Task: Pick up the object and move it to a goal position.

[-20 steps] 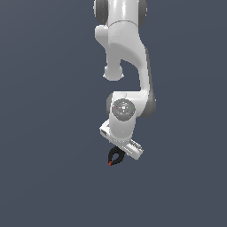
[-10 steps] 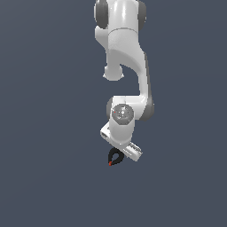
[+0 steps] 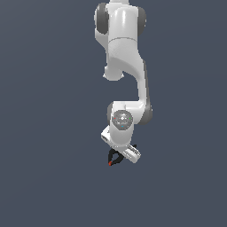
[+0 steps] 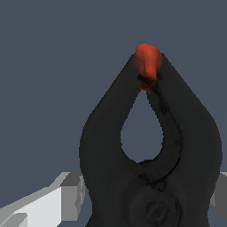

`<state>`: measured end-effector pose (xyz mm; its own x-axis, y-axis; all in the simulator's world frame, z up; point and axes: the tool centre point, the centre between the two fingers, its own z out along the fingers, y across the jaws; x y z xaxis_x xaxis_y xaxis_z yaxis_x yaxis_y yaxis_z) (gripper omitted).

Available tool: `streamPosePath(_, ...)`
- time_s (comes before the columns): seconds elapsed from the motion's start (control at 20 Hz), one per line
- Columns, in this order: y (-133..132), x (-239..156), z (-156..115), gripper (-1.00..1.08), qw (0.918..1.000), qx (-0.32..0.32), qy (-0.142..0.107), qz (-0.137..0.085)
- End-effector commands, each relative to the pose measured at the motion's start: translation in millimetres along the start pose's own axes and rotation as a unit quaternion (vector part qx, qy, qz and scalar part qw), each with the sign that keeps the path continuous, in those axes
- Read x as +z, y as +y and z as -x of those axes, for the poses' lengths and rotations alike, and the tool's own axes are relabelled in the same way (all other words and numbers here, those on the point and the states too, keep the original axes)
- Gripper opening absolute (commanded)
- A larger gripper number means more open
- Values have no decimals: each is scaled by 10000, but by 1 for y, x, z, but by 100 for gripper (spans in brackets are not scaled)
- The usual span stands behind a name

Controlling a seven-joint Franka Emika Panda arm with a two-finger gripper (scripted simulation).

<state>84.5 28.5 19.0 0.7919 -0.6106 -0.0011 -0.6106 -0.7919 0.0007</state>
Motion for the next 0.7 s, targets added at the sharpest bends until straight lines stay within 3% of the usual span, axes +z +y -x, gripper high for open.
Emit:
streamPosePath(0.0,0,0,-1,-100,10000,1,5,-4)
streamPosePath(0.65,0,-4,0,-100,10000,-2,0,-1)
